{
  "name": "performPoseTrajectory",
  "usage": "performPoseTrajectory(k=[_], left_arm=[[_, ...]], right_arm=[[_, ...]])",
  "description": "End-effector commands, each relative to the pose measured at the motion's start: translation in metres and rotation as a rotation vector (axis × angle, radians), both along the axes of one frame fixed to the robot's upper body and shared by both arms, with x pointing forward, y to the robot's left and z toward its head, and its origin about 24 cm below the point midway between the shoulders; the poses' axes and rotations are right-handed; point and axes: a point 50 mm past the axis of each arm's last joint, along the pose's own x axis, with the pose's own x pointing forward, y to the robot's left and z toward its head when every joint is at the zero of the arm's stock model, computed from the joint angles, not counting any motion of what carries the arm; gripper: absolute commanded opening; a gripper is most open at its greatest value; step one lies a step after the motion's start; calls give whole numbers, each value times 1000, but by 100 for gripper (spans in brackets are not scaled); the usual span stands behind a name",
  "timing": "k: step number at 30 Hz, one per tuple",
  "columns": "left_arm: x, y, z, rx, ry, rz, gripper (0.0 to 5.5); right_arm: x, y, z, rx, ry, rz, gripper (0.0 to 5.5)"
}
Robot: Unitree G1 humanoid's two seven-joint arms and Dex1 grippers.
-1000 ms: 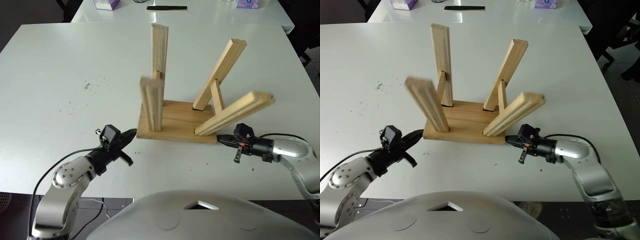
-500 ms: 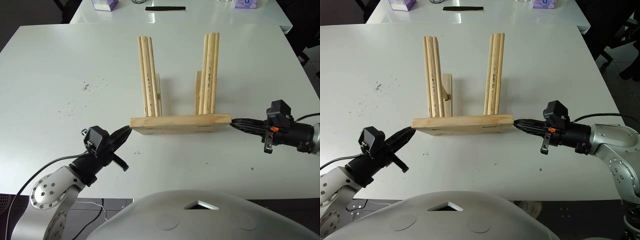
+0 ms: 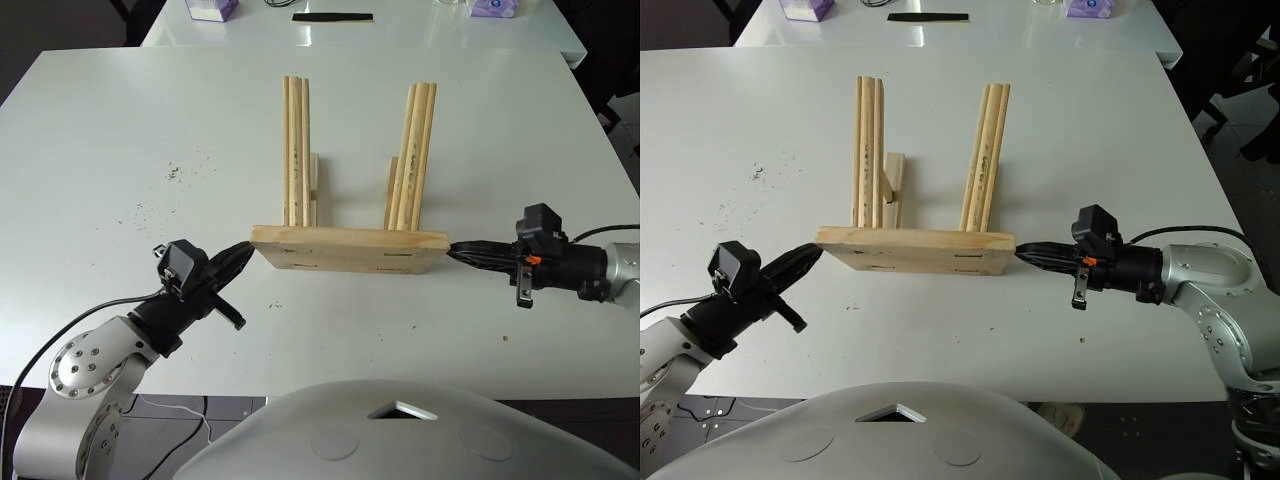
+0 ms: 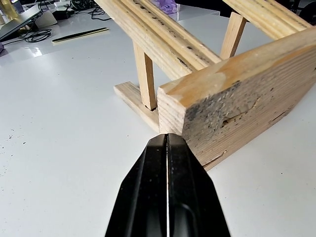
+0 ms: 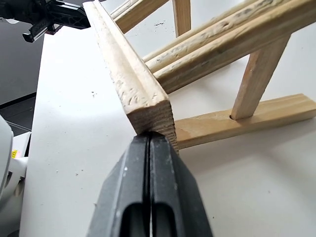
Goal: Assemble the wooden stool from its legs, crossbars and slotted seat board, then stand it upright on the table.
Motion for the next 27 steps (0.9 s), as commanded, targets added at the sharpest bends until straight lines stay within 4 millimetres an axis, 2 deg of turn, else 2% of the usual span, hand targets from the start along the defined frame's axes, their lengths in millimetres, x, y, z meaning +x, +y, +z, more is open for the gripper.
performPoseTrajectory(k=[1,7,11,13,15,18,21,27], left_arm=[[0,0,-5,2,42,-53,3],[8,16,-8,66,36,-31,3],[12,29,-14,107,48,-21,3],[13,38,-26,141,87,-16,3],[11,51,-49,223,140,13,3],[14,57,-69,316,131,26,41],[30,53,-68,256,68,41,91],[47,49,-61,213,22,-46,188]], right_arm=[[0,-4,-11,-23,13,7,0],[4,-12,-15,-41,-3,-18,0],[13,-28,-24,-93,-18,-89,0],[17,-37,-32,-126,-29,-133,0],[20,-43,-43,-188,-57,-159,0],[25,-45,-55,-252,-114,-156,0],[35,-42,-57,-229,-167,-176,0],[54,-36,-53,-219,-191,-98,86]])
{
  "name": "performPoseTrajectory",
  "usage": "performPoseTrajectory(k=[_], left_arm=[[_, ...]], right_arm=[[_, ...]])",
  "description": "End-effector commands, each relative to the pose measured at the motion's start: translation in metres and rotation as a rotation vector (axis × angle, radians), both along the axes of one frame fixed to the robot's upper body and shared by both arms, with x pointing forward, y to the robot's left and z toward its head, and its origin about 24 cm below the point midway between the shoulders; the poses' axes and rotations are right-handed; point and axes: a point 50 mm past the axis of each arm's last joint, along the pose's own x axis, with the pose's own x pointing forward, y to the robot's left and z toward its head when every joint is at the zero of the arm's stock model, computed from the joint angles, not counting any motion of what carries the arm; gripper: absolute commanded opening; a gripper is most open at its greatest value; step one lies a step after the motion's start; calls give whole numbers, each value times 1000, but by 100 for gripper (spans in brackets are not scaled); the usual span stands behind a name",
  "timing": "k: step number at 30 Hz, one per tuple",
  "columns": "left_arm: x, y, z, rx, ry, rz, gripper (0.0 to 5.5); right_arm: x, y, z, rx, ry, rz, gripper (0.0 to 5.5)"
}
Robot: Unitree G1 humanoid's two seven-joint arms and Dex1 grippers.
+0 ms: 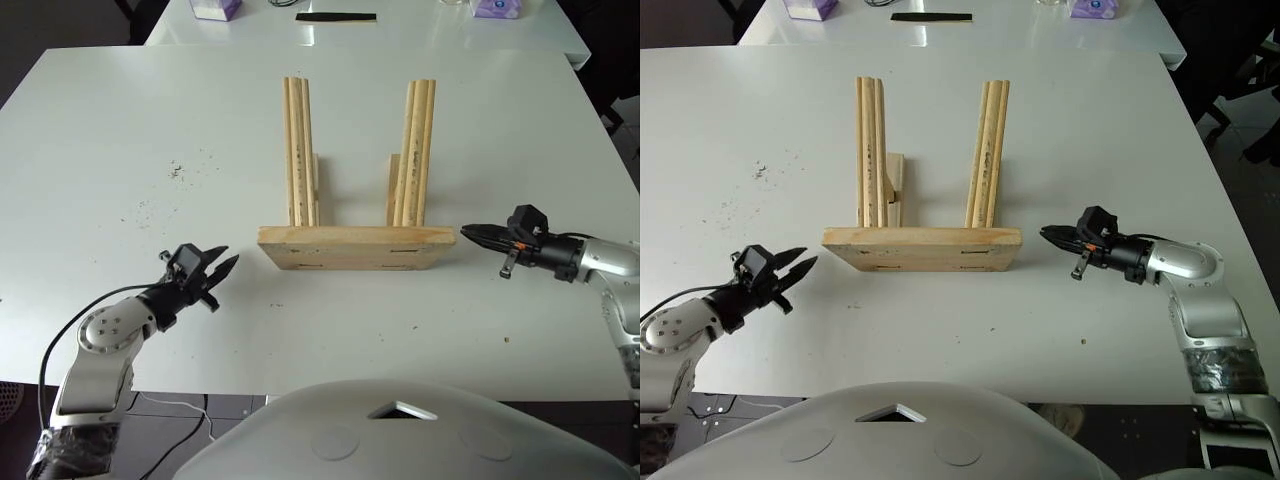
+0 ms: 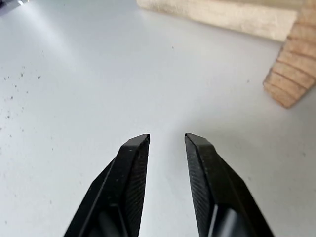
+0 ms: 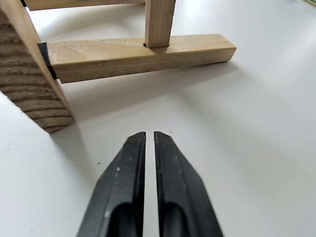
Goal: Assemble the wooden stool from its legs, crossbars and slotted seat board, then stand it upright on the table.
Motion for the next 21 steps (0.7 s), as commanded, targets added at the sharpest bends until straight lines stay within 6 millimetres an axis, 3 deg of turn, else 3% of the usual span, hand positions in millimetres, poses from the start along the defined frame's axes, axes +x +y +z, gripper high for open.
performPoseTrajectory(k=[1,6,12,14,21], left_arm=[[7,-4,5,-30,17,-114,208],[5,-4,10,3,98,-306,282],[4,-3,5,22,162,-412,377],[4,-8,3,22,177,-462,380],[19,-23,-3,49,158,-577,380]], right_arm=[[11,4,6,-14,13,84,105],[11,1,7,-73,87,222,177],[9,4,3,-133,150,377,267],[9,8,2,-138,166,414,296],[8,27,-4,-122,176,495,296]])
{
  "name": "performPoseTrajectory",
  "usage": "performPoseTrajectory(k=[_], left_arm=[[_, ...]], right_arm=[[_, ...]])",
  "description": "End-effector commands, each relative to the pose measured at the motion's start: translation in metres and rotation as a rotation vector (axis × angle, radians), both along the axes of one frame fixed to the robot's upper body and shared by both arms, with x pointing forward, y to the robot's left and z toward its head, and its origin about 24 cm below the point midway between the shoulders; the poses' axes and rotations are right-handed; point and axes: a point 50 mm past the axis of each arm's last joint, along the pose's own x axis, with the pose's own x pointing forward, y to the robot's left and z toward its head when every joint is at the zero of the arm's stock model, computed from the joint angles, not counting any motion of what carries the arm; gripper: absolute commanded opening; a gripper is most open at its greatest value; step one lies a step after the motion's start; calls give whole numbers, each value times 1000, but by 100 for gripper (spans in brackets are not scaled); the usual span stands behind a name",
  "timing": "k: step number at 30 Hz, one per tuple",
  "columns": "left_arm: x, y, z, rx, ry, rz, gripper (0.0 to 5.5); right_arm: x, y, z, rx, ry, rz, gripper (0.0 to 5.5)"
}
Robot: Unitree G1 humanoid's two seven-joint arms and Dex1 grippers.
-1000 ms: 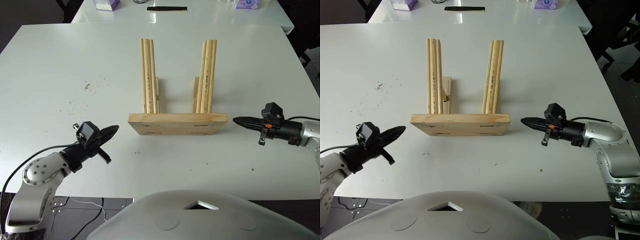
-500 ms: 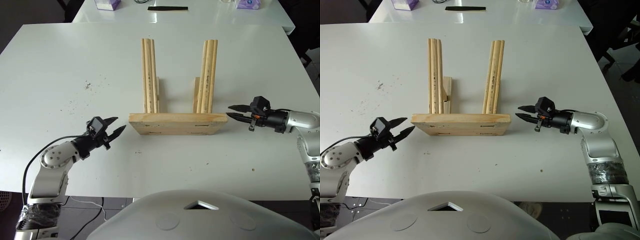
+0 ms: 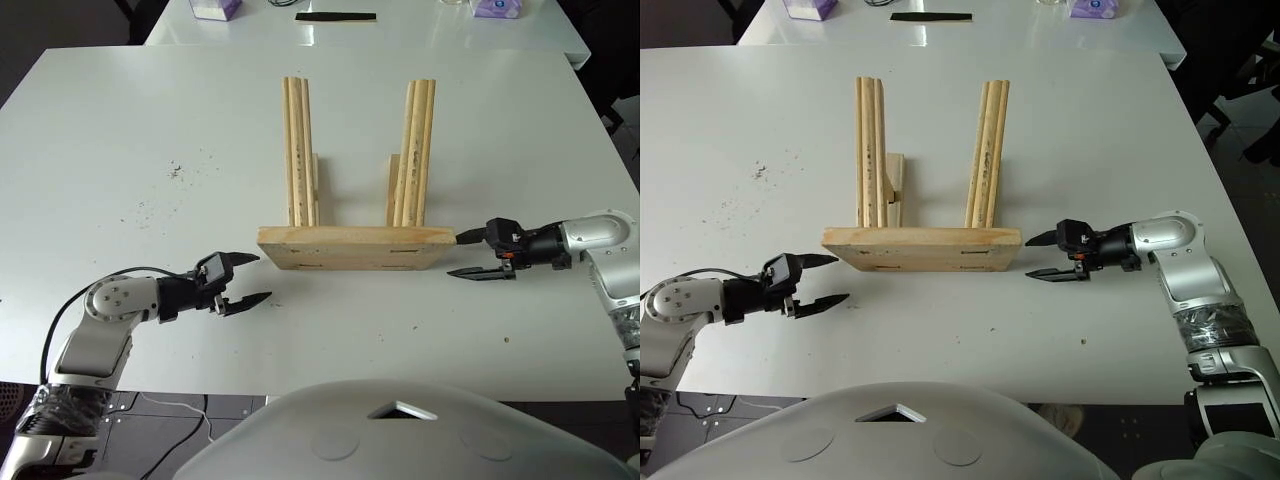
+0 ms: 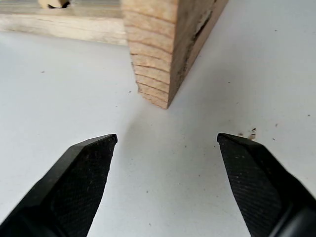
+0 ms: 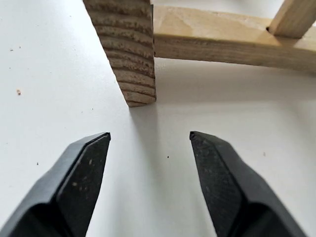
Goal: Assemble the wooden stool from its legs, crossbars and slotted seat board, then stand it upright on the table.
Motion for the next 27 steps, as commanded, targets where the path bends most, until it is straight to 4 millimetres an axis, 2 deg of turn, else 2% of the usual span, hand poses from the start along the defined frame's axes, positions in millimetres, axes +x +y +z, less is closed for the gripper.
performPoseTrajectory(k=[1,12,24,25,27], left_arm=[[12,-7,0,12,-29,-65,380],[30,-12,4,36,-76,-150,380],[48,-34,2,6,-136,-230,380],[49,-34,2,7,-138,-232,361],[50,-33,1,11,-140,-234,335]], right_arm=[[0,12,0,8,-7,42,296],[-10,31,-17,61,-10,-10,296],[9,50,-17,79,-57,12,296],[11,50,-17,80,-61,10,301],[14,49,-18,81,-61,5,271]])
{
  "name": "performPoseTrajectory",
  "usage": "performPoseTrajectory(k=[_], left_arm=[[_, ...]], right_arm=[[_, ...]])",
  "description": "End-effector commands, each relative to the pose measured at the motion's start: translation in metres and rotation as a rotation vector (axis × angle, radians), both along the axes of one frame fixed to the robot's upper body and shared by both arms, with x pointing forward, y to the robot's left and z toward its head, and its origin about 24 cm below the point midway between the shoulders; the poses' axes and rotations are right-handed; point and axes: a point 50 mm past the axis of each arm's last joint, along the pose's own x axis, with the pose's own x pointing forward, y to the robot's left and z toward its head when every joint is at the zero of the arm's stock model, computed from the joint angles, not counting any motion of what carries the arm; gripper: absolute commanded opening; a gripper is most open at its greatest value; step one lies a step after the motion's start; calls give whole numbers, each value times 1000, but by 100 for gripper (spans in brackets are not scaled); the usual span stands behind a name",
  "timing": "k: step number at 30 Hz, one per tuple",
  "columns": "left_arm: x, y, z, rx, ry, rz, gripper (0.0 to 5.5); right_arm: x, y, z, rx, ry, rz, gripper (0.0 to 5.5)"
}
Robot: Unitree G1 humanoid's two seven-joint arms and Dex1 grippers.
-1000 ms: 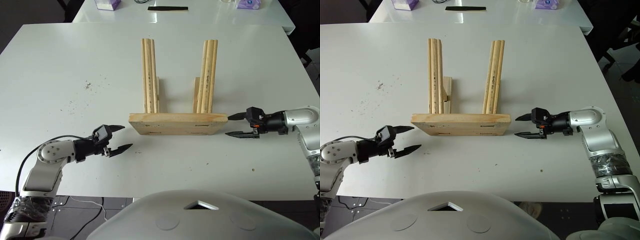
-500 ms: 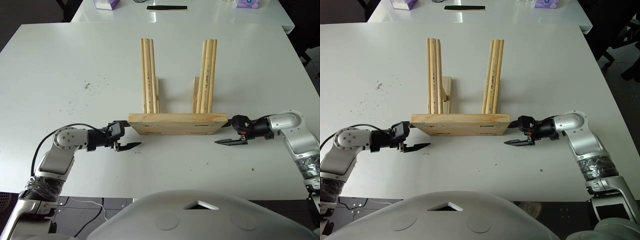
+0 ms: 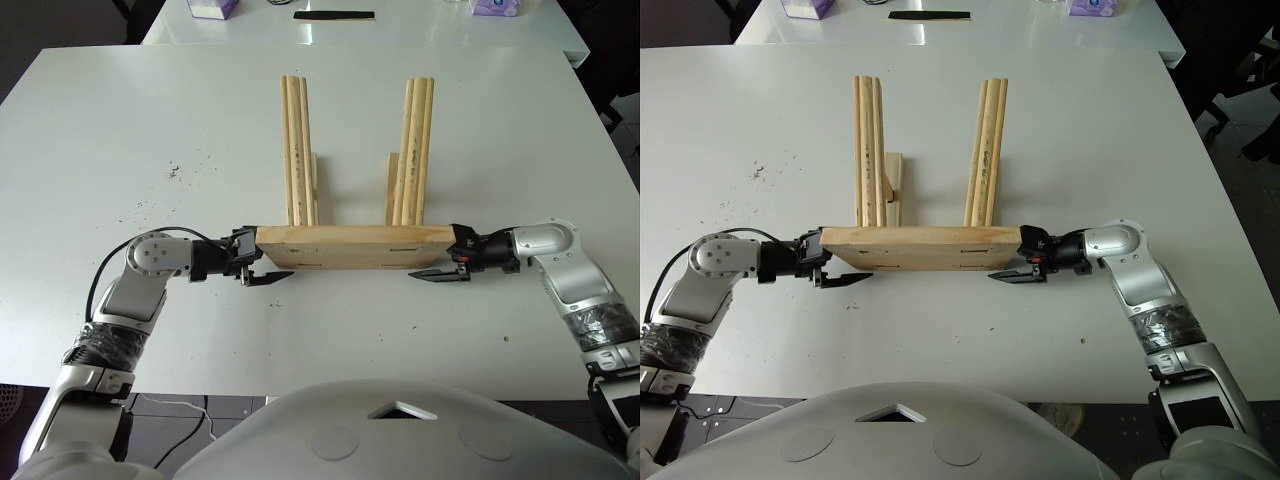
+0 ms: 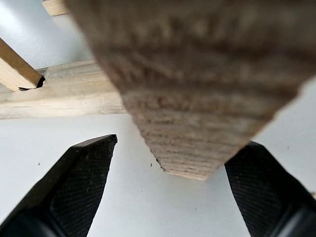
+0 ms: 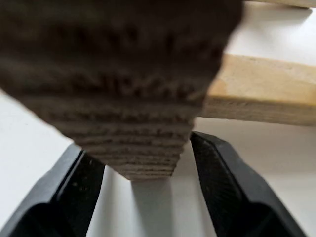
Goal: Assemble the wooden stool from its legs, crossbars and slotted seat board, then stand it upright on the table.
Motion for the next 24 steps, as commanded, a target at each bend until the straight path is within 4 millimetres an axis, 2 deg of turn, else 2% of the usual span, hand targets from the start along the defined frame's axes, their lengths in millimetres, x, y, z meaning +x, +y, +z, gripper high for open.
performPoseTrajectory(k=[1,5,9,12,18,24], left_arm=[[3,-4,-3,14,-10,-31,327],[7,-6,-1,-12,-25,-12,259],[12,-10,4,-64,-28,24,203],[12,-11,8,-106,-11,46,162],[-7,-27,35,-338,124,43,162],[-12,-37,63,-620,223,115,162]], right_arm=[[8,2,3,1,-24,15,263],[8,-3,6,26,-2,29,197],[7,1,12,72,28,46,142],[5,3,19,106,65,46,132],[-8,6,38,179,218,72,133],[-14,14,60,289,296,77,133]])
